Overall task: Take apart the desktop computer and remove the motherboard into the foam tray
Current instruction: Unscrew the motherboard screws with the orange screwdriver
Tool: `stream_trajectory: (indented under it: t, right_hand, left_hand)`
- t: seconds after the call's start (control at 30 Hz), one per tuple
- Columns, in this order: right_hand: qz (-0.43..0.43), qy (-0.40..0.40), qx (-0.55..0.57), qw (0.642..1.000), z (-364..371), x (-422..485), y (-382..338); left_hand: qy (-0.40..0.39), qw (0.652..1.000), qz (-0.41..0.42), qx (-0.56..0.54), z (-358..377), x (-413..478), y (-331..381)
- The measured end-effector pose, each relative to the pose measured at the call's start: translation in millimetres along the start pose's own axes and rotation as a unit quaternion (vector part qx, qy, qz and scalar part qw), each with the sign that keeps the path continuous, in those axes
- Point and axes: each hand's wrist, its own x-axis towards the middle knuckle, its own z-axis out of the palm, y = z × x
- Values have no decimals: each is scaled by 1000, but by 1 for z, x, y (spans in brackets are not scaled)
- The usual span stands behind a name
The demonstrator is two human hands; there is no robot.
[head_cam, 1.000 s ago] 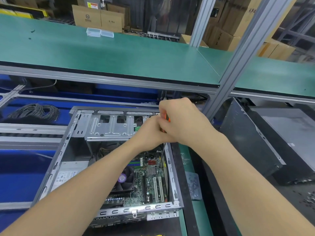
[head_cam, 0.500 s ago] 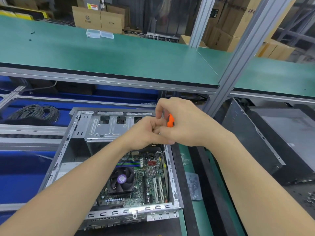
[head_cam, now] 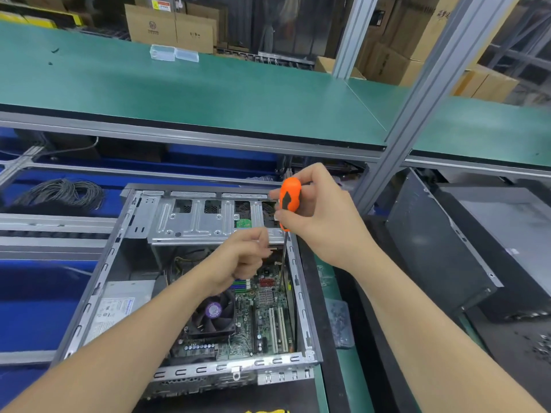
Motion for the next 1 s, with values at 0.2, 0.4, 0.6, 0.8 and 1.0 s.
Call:
stream_trajectory:
  t: [0.2, 0.4, 0.6, 0.8, 1.0]
  right_hand:
    - [-21, -4, 26, 999, 16, -9, 15]
    - [-69, 49, -4, 996, 9, -2, 10]
    - [-94, 88, 10, 992, -8, 5, -6]
    - [-99, 106, 85, 986, -21, 6, -17]
    - [-94, 115, 115, 982, -23, 4, -22]
  left_hand:
    - [162, 944, -229, -176, -6, -5, -35]
    - [192, 941, -259, -101, -6, 2, -46]
    - [160, 953, -204, 159, -8, -1, -55]
    - [141, 896, -75, 415, -1, 1, -56]
    - [171, 889, -49, 423, -3, 2, -59]
